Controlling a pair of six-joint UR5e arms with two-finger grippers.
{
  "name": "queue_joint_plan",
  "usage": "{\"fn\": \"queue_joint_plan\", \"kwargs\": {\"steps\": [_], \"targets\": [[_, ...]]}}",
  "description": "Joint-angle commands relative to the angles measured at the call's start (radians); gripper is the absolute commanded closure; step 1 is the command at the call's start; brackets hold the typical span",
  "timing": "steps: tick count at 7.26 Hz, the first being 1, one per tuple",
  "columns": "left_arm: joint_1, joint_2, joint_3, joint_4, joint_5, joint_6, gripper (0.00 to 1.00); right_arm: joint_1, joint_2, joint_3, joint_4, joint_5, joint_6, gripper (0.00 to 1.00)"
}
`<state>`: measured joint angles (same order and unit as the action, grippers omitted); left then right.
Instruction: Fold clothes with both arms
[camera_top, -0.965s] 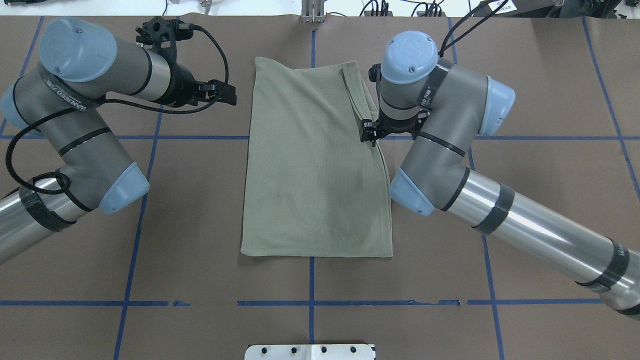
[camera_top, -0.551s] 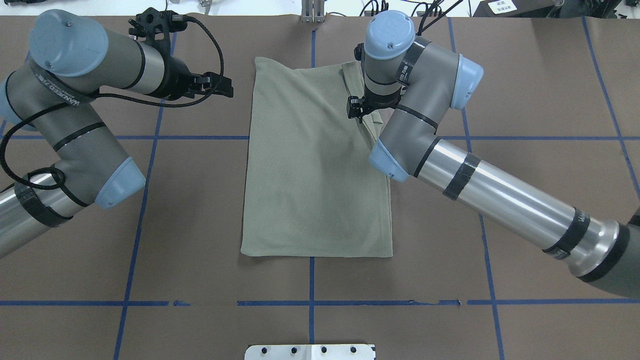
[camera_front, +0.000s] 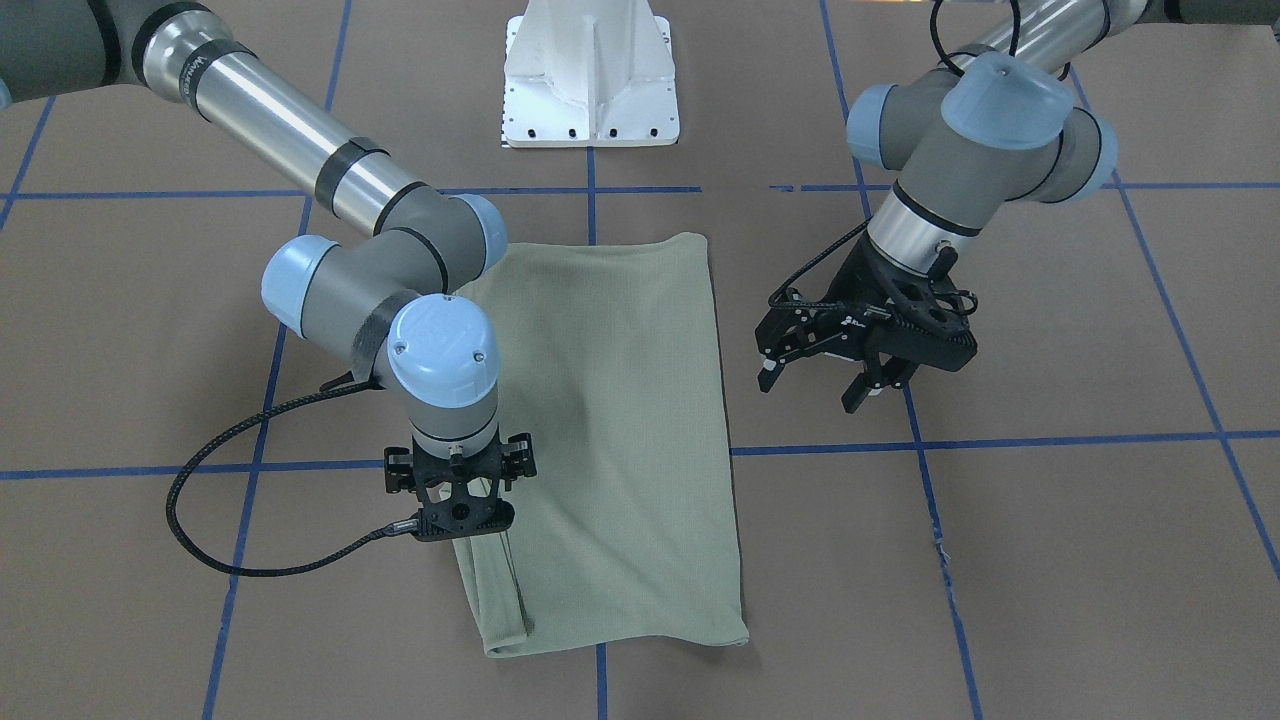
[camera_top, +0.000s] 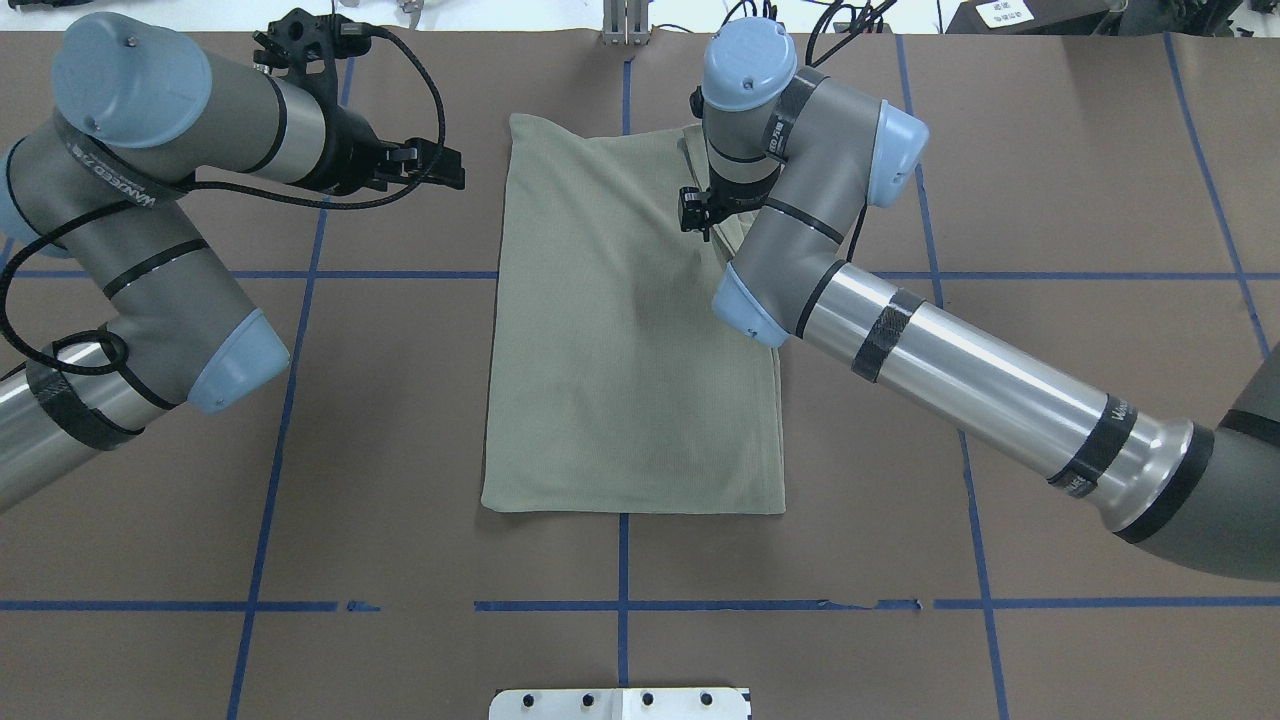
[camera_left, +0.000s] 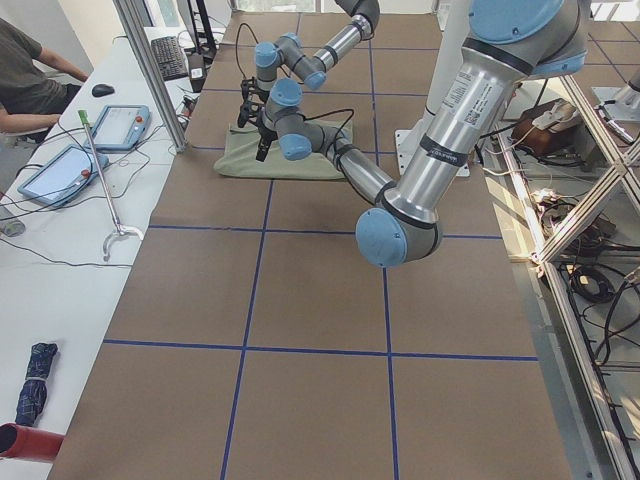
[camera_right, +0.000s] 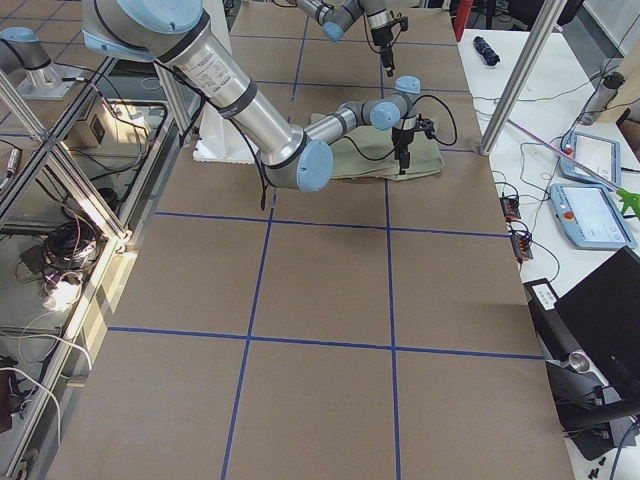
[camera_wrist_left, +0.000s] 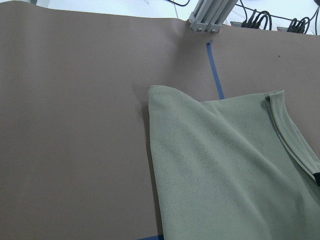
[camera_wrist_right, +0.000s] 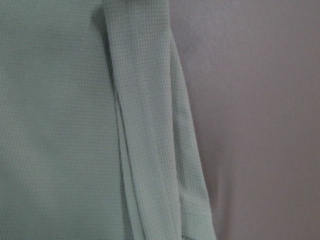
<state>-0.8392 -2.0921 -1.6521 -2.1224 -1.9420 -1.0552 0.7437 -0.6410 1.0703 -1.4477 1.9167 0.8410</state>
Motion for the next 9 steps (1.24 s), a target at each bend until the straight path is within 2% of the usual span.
{"fn": "queue_joint_plan", "kwargs": {"steps": [1, 9], "targets": [[-0.001, -0.002, 0.000, -0.001, 0.000, -0.003, 0.00, -0.004, -0.002, -0.018, 0.000, 0.007, -0.003, 0.00], [0.000, -0.005, 0.000, -0.001, 0.000, -0.008, 0.00, 0.012, -0.011, -0.033, -0.011, 0.011, -0.037, 0.00]]}}
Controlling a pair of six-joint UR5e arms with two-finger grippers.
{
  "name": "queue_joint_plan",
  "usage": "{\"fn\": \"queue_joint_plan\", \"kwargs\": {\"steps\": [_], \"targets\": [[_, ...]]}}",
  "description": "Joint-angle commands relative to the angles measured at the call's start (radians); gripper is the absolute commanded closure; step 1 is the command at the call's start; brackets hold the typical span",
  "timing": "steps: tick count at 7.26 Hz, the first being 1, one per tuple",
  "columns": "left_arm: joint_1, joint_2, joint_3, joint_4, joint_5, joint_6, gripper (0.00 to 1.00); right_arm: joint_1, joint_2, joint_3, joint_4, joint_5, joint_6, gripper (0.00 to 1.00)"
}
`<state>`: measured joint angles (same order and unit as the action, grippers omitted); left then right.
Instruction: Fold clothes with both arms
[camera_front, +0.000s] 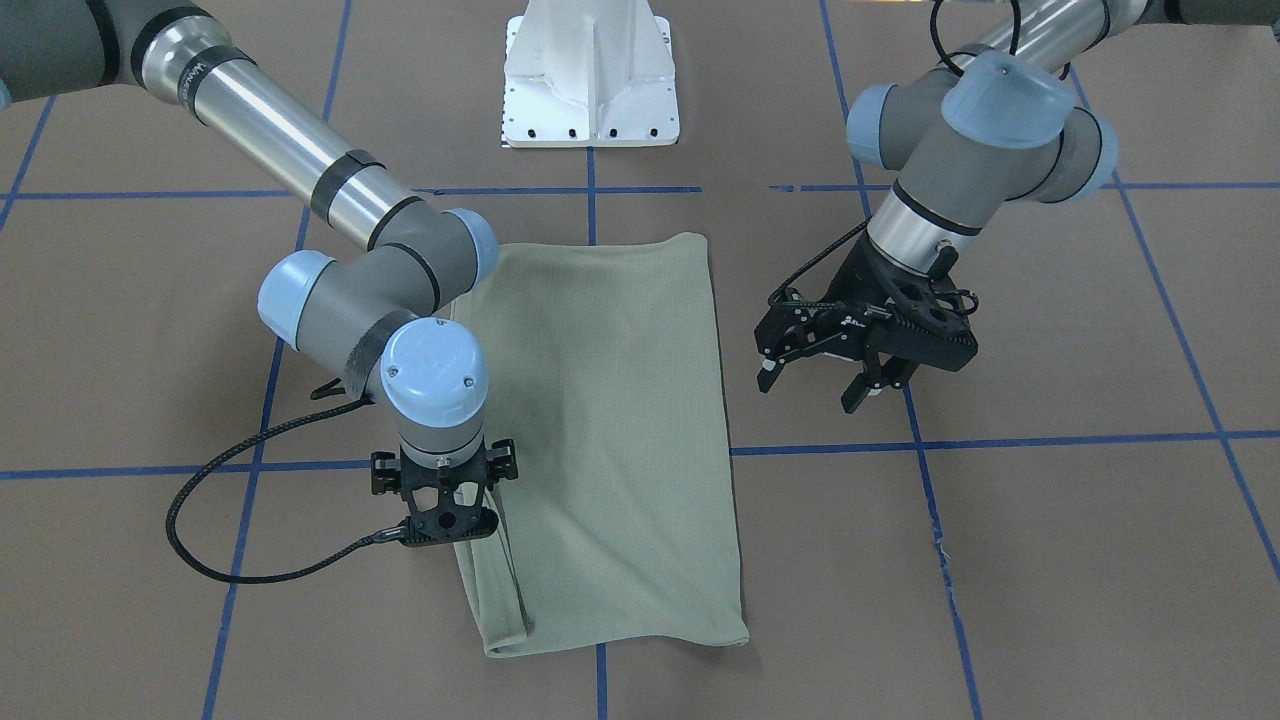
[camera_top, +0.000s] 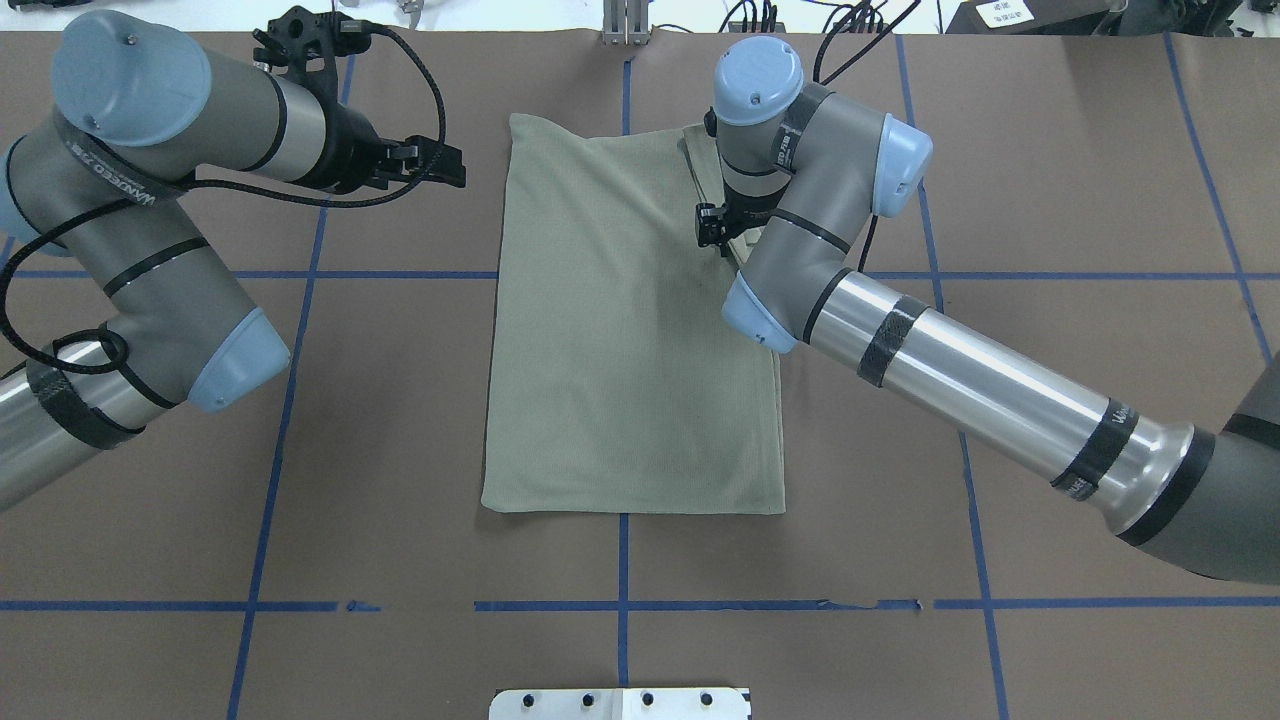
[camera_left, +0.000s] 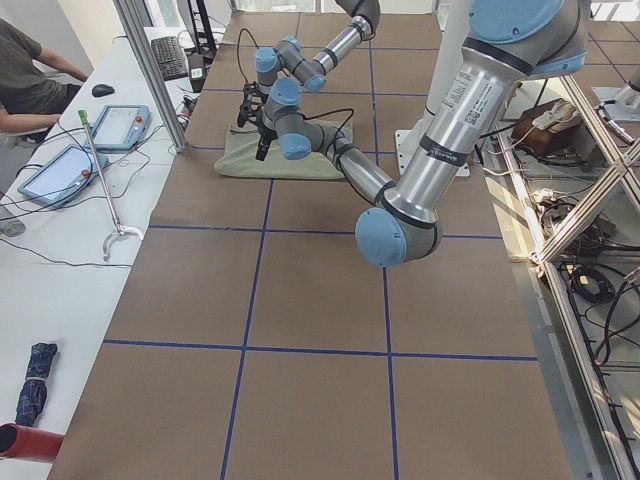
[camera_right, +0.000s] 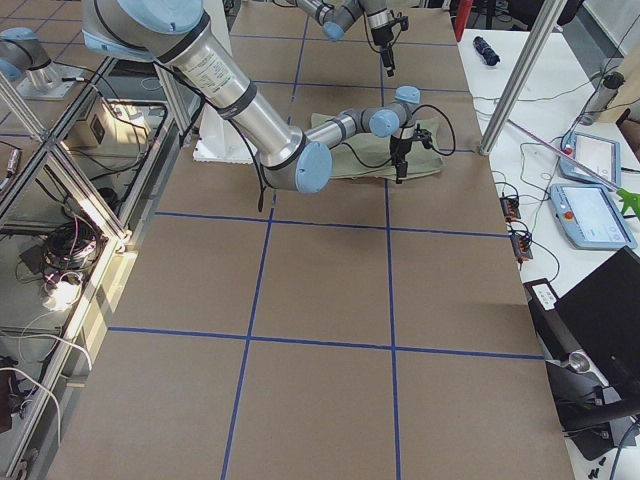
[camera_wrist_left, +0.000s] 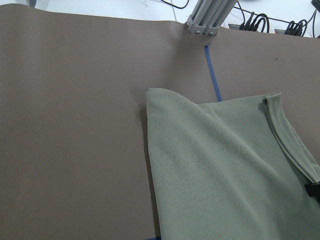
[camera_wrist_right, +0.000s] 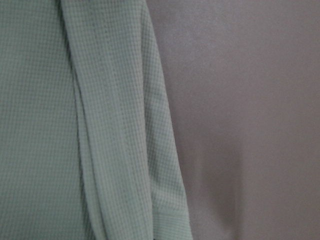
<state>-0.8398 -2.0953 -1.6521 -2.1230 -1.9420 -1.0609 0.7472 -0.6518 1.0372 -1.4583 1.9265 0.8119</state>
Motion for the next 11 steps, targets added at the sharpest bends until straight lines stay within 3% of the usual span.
{"fn": "queue_joint_plan", "kwargs": {"steps": [1, 5, 8, 9, 11], "targets": [[0.001, -0.002, 0.000, -0.002, 0.000, -0.004, 0.00, 0.024, -0.002, 0.001, -0.011, 0.023, -0.020, 0.00], [0.001, -0.003, 0.000, -0.002, -0.003, -0.004, 0.00, 0.052, -0.032, 0.006, -0.020, 0.019, -0.073, 0.00], [-0.001, 0.000, 0.003, -0.005, -0.002, 0.005, 0.00, 0.072, 0.001, -0.003, -0.011, 0.017, -0.066, 0.00], [-0.011, 0.000, 0.003, -0.005, -0.003, 0.007, 0.00, 0.072, 0.073, -0.079, -0.007, 0.009, -0.071, 0.00], [-0.033, 0.000, 0.003, -0.003, -0.008, 0.007, 0.00, 0.069, 0.200, -0.317, 0.161, -0.024, -0.069, 0.00]]}}
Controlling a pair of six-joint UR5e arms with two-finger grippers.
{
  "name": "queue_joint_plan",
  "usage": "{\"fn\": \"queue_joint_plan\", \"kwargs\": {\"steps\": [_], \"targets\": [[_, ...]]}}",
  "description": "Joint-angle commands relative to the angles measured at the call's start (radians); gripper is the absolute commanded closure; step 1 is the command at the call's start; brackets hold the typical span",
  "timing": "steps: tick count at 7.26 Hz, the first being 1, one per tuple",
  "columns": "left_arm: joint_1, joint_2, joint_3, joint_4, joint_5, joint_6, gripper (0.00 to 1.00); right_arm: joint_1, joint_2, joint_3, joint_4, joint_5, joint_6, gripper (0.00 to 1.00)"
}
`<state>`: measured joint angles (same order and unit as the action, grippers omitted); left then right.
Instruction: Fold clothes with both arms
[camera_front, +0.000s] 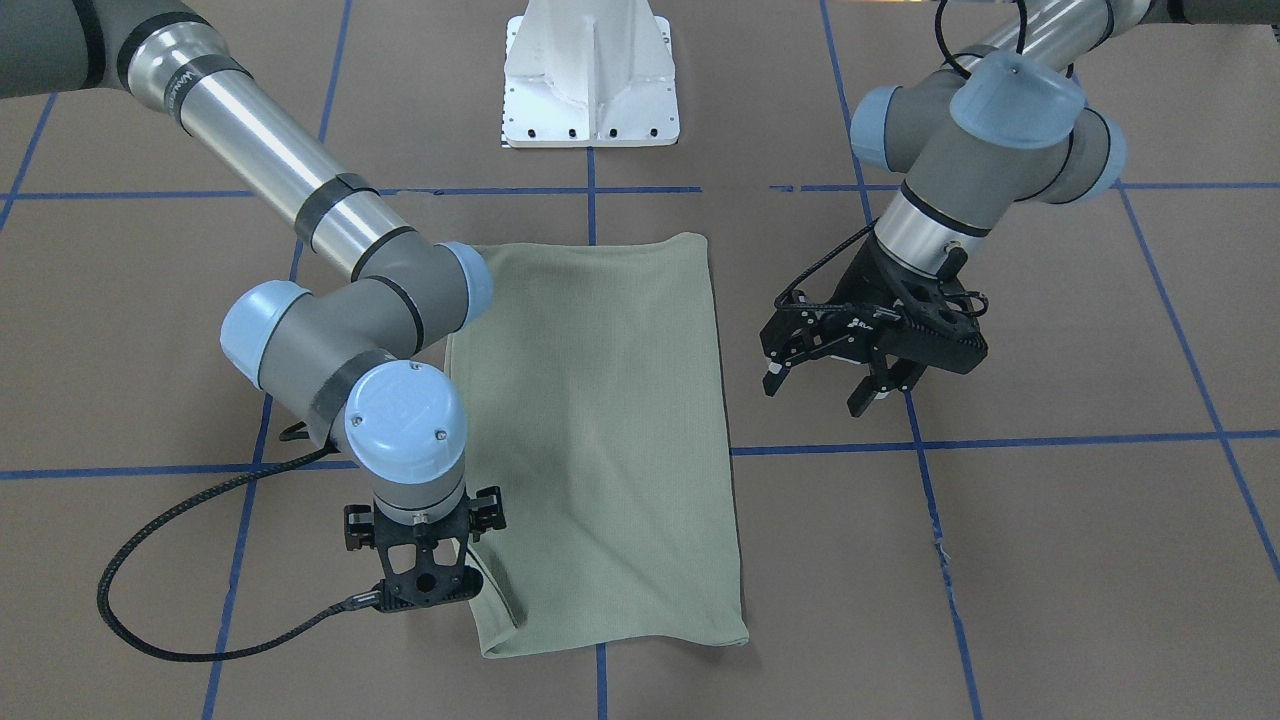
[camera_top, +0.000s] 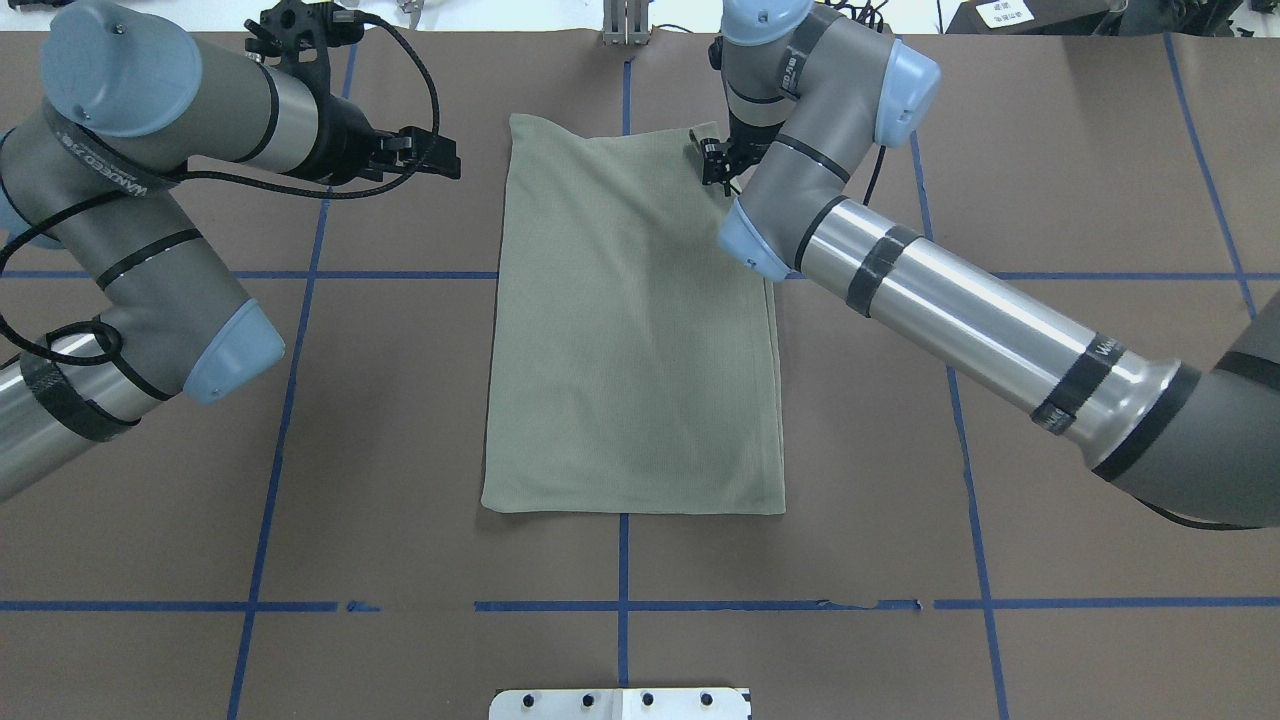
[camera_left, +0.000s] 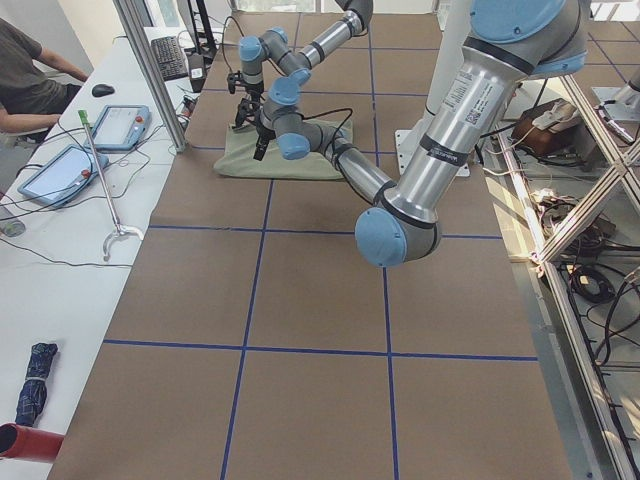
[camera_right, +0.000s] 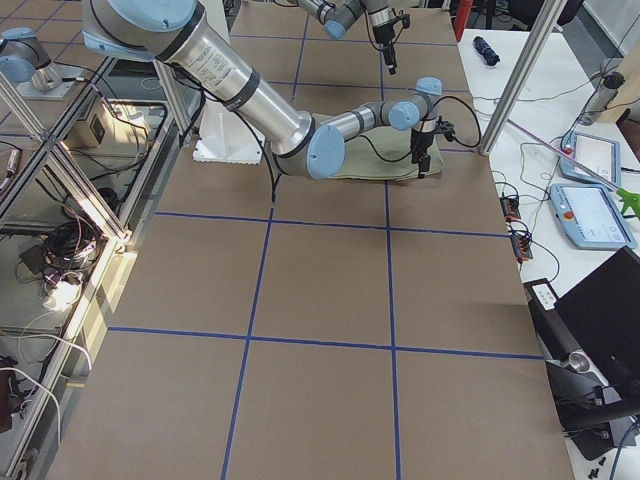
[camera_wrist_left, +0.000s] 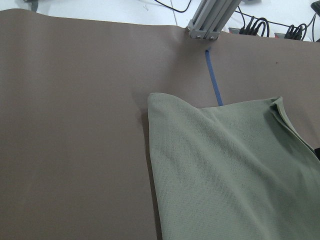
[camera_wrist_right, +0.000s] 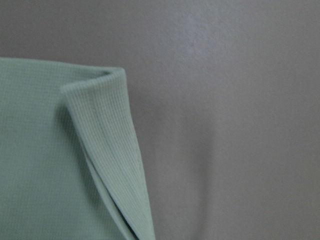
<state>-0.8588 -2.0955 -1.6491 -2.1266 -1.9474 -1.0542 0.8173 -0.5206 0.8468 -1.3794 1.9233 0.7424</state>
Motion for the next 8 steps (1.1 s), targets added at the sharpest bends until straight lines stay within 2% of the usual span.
{"fn": "queue_joint_plan", "kwargs": {"steps": [1, 5, 8], "targets": [[-0.020, 0.000, 0.002, 0.001, -0.004, 0.000, 0.00, -0.012, 0.105, -0.190, 0.112, -0.062, 0.000, 0.00], [-0.025, -0.001, 0.008, 0.001, -0.004, 0.000, 0.00, -0.027, 0.093, -0.213, 0.134, -0.072, 0.000, 0.00], [-0.025, -0.006, 0.020, 0.001, -0.005, 0.000, 0.00, 0.046, 0.050, -0.215, 0.135, -0.075, -0.050, 0.00]]}}
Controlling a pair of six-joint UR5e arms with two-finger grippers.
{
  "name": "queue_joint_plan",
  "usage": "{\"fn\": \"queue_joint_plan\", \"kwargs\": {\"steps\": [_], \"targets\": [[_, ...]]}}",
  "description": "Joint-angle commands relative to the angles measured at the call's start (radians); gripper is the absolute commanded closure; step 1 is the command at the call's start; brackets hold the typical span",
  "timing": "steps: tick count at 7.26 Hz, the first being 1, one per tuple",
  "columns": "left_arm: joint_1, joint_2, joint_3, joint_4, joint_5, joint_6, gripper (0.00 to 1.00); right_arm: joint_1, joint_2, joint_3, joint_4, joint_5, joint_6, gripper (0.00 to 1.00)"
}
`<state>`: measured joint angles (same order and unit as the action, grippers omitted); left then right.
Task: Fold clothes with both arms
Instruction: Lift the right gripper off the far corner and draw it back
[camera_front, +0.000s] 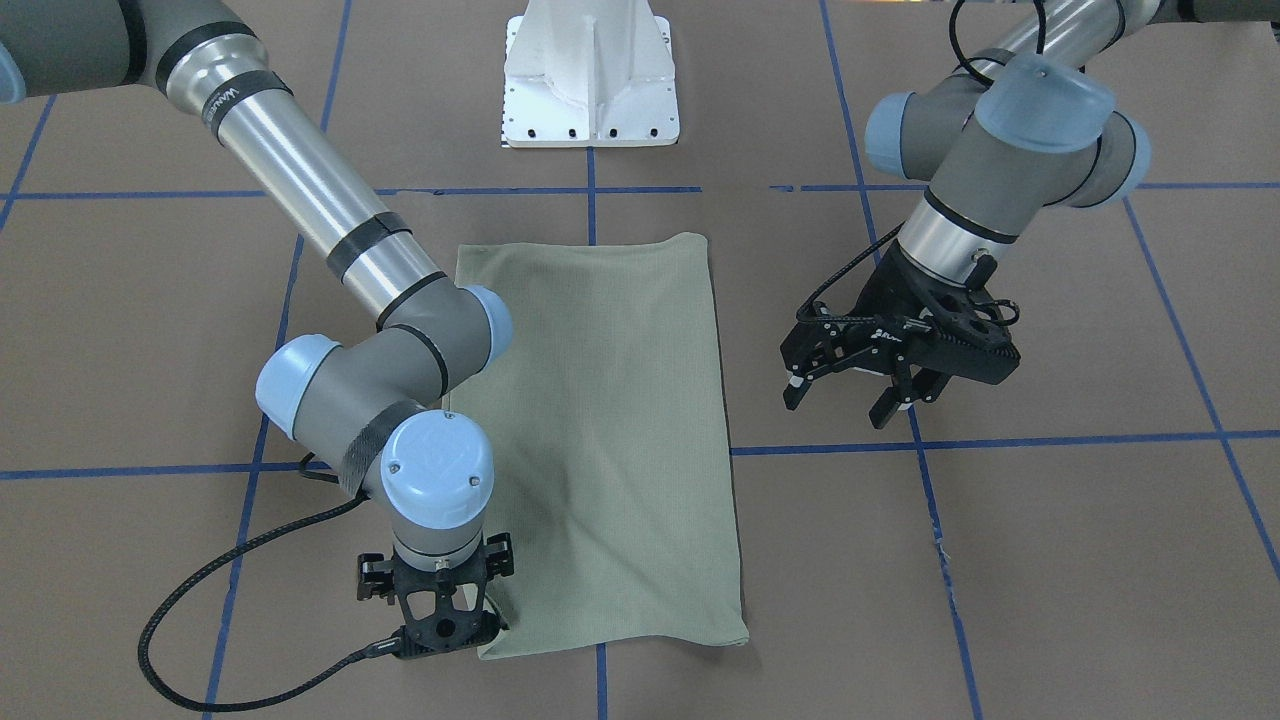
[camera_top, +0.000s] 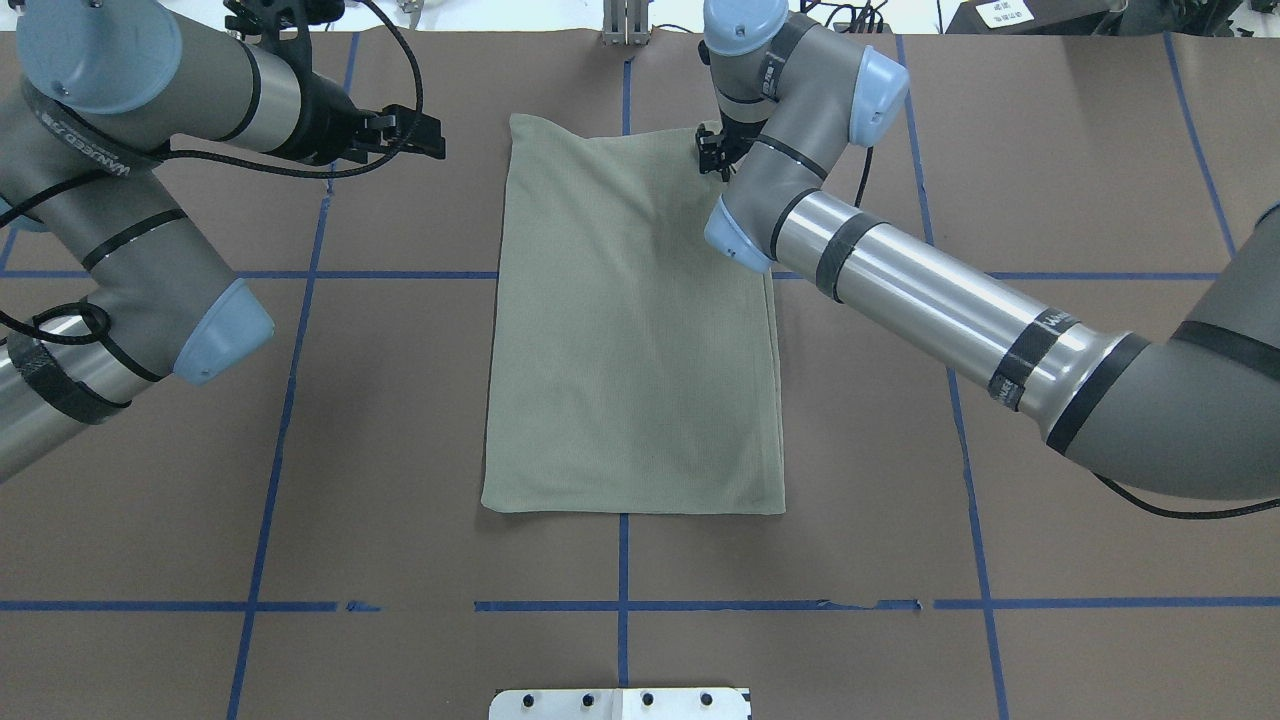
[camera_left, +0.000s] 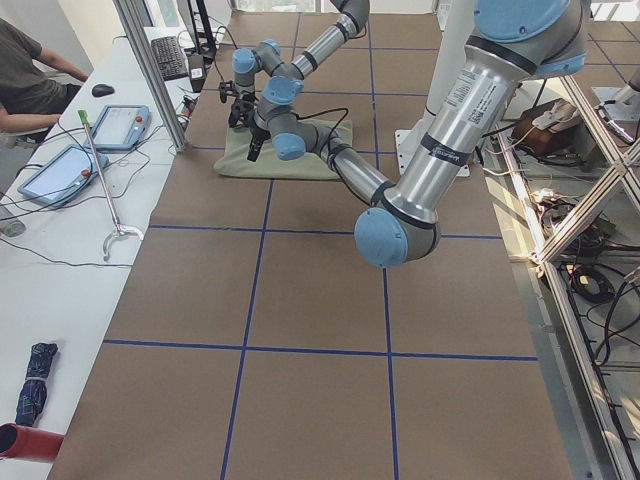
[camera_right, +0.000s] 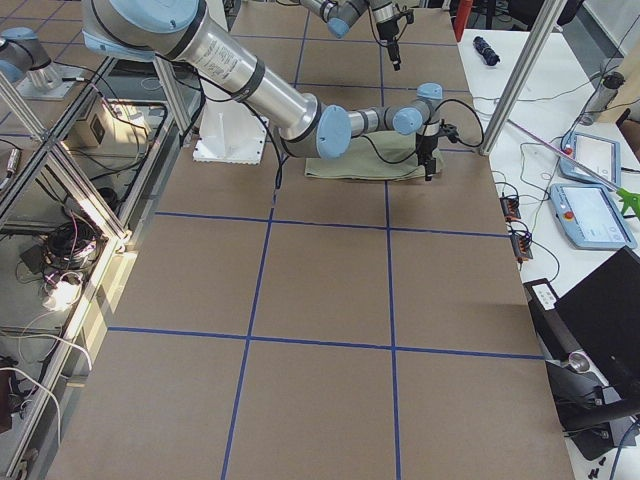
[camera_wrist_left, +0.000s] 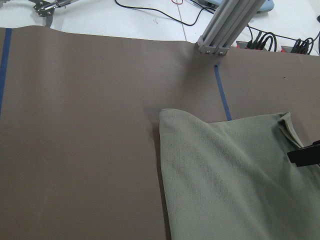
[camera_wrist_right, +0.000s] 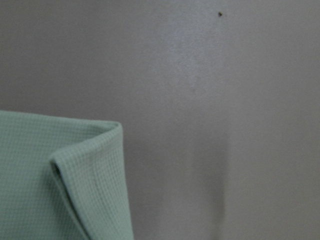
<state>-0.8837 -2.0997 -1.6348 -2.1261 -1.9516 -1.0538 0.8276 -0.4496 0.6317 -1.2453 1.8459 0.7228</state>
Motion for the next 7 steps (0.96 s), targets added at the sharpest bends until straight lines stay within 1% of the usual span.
{"fn": "queue_joint_plan", "kwargs": {"steps": [1, 2, 3, 4, 5, 6, 7], "targets": [[0.000, -0.003, 0.009, 0.000, -0.001, 0.000, 0.00, 0.059, -0.029, 0.000, 0.001, 0.007, -0.046, 0.00], [0.002, -0.006, 0.012, -0.002, -0.001, -0.002, 0.00, 0.065, -0.026, 0.014, 0.000, 0.025, -0.046, 0.00], [0.000, -0.009, 0.013, -0.002, -0.001, -0.003, 0.00, 0.071, -0.027, 0.067, -0.005, 0.067, -0.039, 0.00], [0.011, -0.009, 0.015, -0.002, -0.001, -0.015, 0.00, 0.076, -0.052, 0.171, -0.067, 0.129, -0.033, 0.00], [0.050, 0.004, 0.006, -0.002, -0.003, -0.070, 0.00, 0.076, -0.111, 0.359, -0.215, 0.154, -0.031, 0.00], [0.099, 0.015, 0.001, 0.000, -0.024, -0.178, 0.00, 0.076, -0.177, 0.502, -0.267, 0.227, -0.010, 0.00], [0.104, 0.042, -0.025, -0.002, -0.052, -0.281, 0.00, 0.073, -0.251, 0.619, -0.270, 0.263, 0.069, 0.00]]}}
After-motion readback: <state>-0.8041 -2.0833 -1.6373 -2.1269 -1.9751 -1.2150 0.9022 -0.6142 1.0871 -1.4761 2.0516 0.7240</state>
